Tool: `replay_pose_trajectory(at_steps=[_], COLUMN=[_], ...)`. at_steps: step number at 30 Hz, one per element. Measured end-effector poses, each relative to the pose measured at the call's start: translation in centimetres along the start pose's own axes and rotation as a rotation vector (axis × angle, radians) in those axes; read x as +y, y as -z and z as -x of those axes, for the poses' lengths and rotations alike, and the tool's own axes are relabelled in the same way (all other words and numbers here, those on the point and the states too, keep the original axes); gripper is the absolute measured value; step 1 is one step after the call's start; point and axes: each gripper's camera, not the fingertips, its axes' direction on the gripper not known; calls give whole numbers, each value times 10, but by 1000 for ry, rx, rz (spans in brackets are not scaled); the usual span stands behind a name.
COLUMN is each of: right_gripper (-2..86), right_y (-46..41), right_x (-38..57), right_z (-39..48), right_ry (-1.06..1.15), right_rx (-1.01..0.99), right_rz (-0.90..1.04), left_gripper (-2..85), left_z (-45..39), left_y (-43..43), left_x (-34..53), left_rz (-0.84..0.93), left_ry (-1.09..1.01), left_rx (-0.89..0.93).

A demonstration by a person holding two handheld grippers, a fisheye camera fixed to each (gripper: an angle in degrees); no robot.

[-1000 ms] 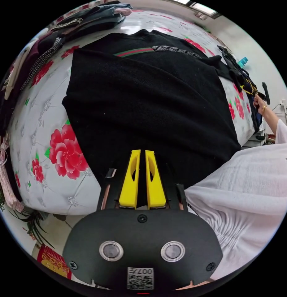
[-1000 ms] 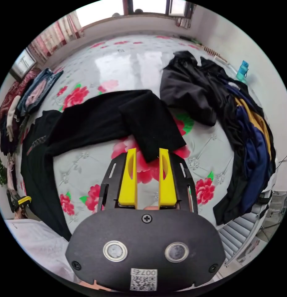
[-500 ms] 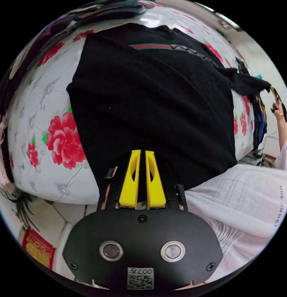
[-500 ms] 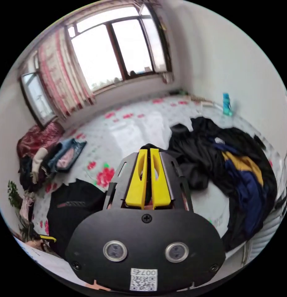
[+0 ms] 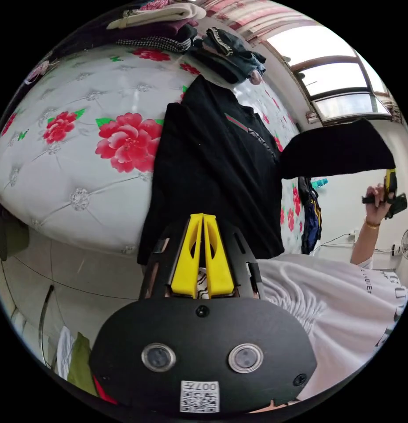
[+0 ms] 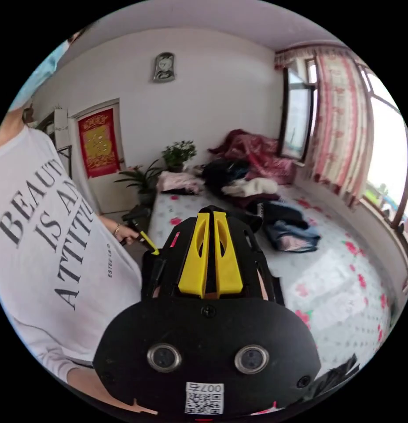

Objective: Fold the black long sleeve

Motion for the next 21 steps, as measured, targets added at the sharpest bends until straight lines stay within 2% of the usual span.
replay_pose_trajectory(at_steps=[2,5,9,13,16,21], right_gripper=[-1,-1,-1,-1,-1,1], right_y=[-79,-152,-163,-120,-105,-163], right_x=[21,53,57,18,-5,4], right_z=[28,48,53,54,65,77], right_ry=[-91,-251,-294,-204,-131,-146], right_rx=[-86,-148,-232,-146,-179,-270], right_rz=[128,266,298,183,88,210], left_gripper=[-5,17,54,60,60,61], left_z=[12,24,27,27,32,50], left_y=[5,15,21,26,27,15], left_x=[11,28,33,33,34,37], left_rz=[-31,-139,-161,-184,-199,-160], left_ry=[17,8,-71,-125,-124,-86], left_rx=[49,135,192,213,251,242])
